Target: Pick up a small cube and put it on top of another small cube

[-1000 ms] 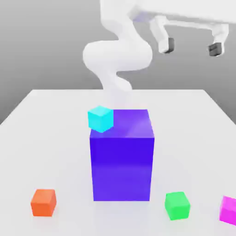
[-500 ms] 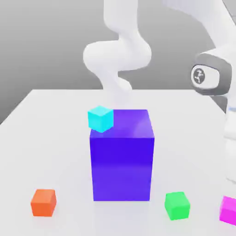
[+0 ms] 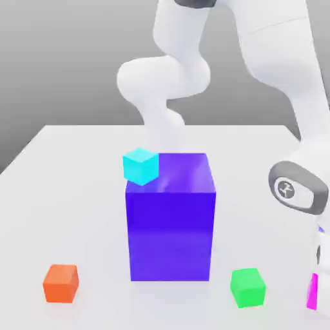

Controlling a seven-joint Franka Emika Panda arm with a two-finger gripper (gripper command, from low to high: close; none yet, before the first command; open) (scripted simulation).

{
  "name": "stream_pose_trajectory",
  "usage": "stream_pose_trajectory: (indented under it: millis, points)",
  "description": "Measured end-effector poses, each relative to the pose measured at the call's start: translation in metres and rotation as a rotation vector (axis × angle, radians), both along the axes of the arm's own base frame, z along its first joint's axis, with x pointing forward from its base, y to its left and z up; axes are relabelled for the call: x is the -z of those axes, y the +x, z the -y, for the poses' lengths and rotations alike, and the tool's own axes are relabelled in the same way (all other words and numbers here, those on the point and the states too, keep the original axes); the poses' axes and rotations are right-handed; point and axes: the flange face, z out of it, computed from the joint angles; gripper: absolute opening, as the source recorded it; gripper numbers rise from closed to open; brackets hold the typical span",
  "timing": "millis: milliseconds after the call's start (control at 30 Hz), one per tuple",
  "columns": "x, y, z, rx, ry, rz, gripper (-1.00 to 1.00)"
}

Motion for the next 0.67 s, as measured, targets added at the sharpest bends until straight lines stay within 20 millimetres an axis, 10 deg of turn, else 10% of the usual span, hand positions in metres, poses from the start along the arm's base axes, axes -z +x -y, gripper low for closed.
stream_pose_trajectory:
  millis: [133, 367, 567, 600, 667]
  points:
    - [-0.049, 0.000, 0.008, 0.031, -0.001, 0.000, -1.00]
    - [-0.096, -0.010, 0.119, 0.480, -0.002, 0.000, -1.00]
    - [-0.045, -0.016, 0.141, 0.578, -0.001, 0.000, -1.00]
    - [-0.039, -0.016, 0.141, 0.579, -0.001, 0.000, 1.00]
    - [-0.039, -0.016, 0.141, 0.579, -0.001, 0.000, 1.00]
